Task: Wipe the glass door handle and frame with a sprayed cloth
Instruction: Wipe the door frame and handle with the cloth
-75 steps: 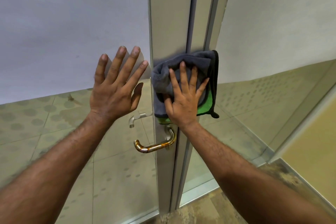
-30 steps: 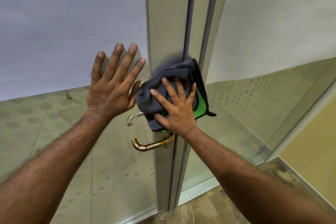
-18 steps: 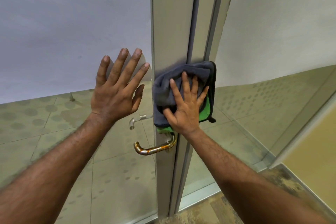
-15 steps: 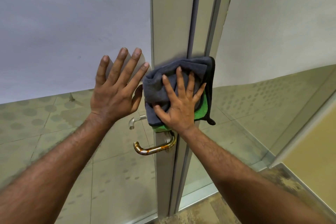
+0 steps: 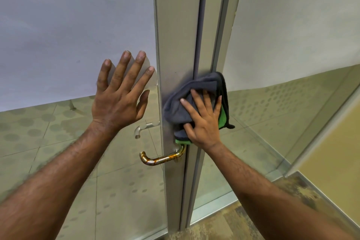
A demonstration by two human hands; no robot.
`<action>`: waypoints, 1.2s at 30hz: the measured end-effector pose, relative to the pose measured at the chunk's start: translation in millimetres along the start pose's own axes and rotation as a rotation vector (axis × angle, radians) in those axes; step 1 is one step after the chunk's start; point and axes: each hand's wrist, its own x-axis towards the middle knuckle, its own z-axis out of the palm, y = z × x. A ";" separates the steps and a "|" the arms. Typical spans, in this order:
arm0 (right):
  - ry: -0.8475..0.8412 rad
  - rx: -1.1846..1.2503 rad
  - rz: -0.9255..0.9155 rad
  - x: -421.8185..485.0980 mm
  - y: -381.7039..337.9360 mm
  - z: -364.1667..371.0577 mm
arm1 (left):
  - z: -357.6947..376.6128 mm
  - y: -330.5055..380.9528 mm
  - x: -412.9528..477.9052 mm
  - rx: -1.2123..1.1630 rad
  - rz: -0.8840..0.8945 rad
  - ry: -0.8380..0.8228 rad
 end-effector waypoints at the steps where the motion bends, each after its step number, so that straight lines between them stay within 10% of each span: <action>1: 0.021 0.013 0.043 11.6 -7.7 -0.5 | -0.1 -0.4 0.6 -0.001 0.002 -0.004; 13: -0.092 -0.119 -0.252 -15.1 -8.8 11.6 | -0.4 1.8 -0.9 -0.012 -0.001 -0.001; 24: 0.011 -0.003 0.153 48.8 -52.7 -2.2 | -6.2 -1.3 -0.1 -0.060 -0.008 0.008; 36: -0.157 0.041 -0.244 -20.5 -21.9 -2.2 | -8.2 -2.6 1.6 -0.103 -0.005 0.013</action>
